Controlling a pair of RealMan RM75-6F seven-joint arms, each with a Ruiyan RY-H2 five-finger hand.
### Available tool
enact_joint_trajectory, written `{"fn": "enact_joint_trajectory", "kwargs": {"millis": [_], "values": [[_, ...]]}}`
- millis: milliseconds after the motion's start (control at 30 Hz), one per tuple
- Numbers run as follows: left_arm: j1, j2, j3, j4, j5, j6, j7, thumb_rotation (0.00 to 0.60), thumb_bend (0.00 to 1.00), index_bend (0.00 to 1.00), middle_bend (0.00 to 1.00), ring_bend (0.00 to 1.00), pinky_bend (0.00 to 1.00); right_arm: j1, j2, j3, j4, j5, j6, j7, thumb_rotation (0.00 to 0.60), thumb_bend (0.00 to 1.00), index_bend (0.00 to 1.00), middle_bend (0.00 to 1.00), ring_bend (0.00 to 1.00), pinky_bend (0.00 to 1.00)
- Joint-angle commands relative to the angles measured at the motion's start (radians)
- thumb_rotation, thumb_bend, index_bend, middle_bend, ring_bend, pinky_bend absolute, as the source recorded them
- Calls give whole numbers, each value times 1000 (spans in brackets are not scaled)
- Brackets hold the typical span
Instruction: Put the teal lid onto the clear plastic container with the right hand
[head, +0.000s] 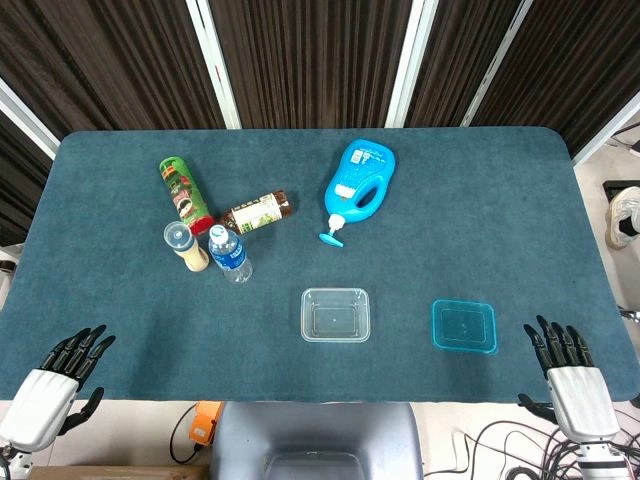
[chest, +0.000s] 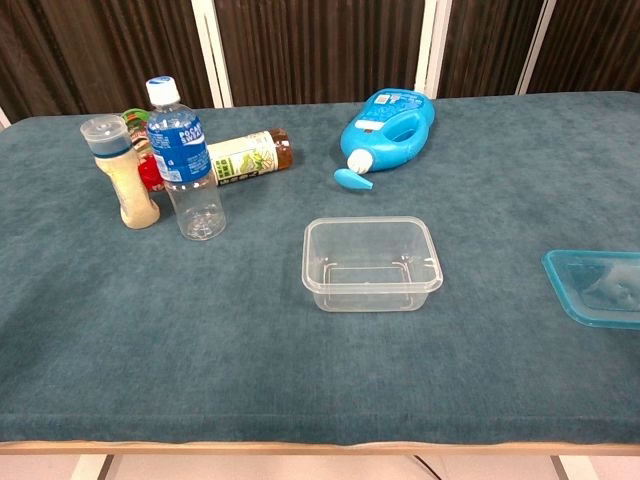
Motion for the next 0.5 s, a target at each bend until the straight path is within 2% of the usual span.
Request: {"fn": "enact_joint_trajectory", "kwargs": {"millis": [33, 267, 400, 500], "values": [[1, -1, 3, 0, 1, -3, 4, 600, 431, 0, 0, 0, 161, 0, -1, 1, -6, 7, -3, -6, 600, 275, 48, 0, 0, 150], [20, 7, 6, 4, -3, 20, -2, 600, 432, 0, 0, 0, 161, 38, -1, 4, -25, 16, -67, 4, 600, 271, 39, 0, 0, 150], [25, 10, 4, 8, -8, 27, -12, 600, 431, 0, 0, 0, 161, 123, 28, 46, -67, 114, -220, 17, 600, 271, 28, 0, 0, 151], [26, 13, 4, 9, -6, 31, -18, 600, 431, 0, 0, 0, 161, 223, 61, 105, -117, 272, -393, -30, 600, 271, 35, 0, 0, 153]]}}
